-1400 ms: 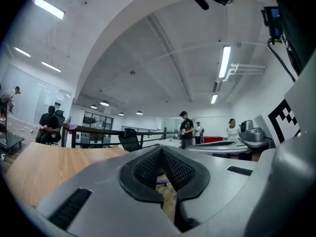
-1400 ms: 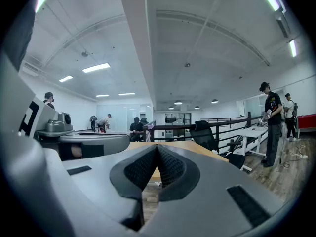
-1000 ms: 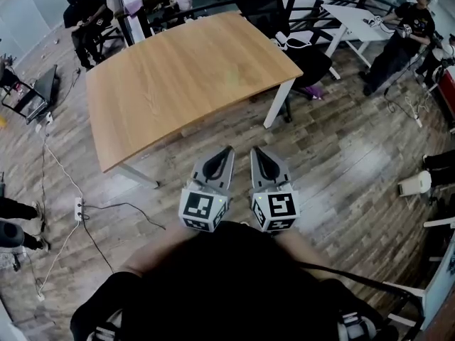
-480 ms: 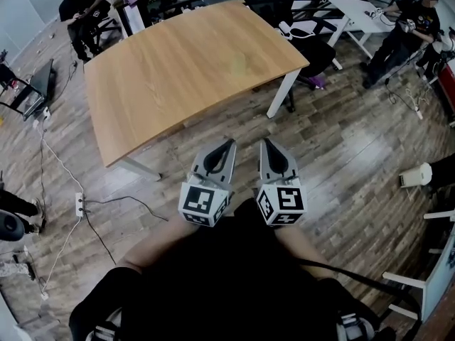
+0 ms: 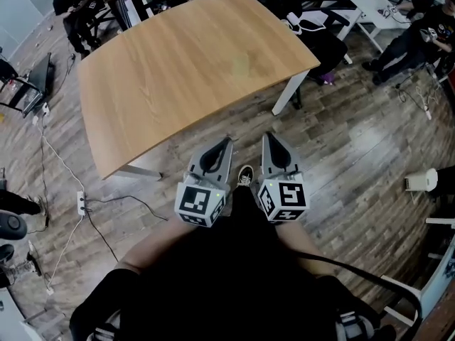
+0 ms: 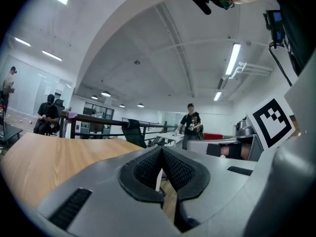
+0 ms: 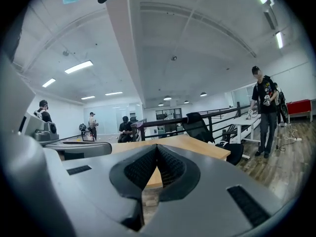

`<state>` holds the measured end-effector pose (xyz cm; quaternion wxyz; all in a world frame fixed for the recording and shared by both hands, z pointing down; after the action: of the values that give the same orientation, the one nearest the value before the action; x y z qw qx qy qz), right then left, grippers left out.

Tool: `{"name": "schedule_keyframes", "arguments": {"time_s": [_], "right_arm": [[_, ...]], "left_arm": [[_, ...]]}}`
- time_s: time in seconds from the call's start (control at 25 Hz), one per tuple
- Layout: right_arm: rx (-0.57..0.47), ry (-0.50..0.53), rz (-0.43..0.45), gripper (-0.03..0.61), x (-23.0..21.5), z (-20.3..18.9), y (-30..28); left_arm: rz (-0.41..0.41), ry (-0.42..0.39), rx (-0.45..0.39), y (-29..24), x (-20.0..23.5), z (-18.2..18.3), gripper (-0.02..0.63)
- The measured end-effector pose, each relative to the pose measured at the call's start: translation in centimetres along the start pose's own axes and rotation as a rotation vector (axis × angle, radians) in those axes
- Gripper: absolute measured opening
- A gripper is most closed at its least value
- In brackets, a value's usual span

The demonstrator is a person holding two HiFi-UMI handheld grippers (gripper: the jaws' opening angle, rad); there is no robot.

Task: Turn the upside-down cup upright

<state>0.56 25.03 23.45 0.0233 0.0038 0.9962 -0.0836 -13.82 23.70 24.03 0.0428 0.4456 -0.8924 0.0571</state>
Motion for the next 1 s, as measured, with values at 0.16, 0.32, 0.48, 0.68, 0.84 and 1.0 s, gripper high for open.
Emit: {"name": "schedule_keyframes", "arguments": {"time_s": [0.16, 0.32, 0.48, 0.68, 0.84, 1.0], "right_arm": [[-0.002, 0.019, 0.045, 0.012, -2.8, 0.9, -7.1], [0.006, 0.020, 0.072, 0.012, -6.2, 2.3, -15.1], [0.024, 0.042, 0.111, 0.012, -8.5, 2.7, -21.3], [0.054, 0.066, 0.142, 0.012, -9.8, 1.3, -27.0], [0.087, 0.073, 0.160, 0.014, -10.0, -1.0, -31.9], [0.098, 0.070, 0.183, 0.014, -9.6, -3.7, -36.6]], "left_arm": [[0.027, 0.003, 0.018, -6.0, 3.6, 0.2, 0.009], [0.064, 0.007, 0.028, -12.9, 7.9, 1.1, 0.009], [0.112, -0.003, 0.034, -18.2, 11.2, 1.5, 0.008], [0.160, -0.041, 0.059, -22.5, 15.1, 0.1, 0.009], [0.168, -0.056, 0.094, -25.8, 19.4, -2.5, 0.009], [0.168, -0.069, 0.107, -28.6, 23.2, -5.7, 0.009]]}}
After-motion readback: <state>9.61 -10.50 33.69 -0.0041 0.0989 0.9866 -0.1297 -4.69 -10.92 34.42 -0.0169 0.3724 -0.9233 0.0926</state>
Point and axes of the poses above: the fingertips, and each gripper's own axes: y backward along the fingers, x to its left, z out of its top, the point moved 6 cm from there along y, backward along the fingers, and after that the axes turned 10 degrees about -z, right-handed, at the moved point
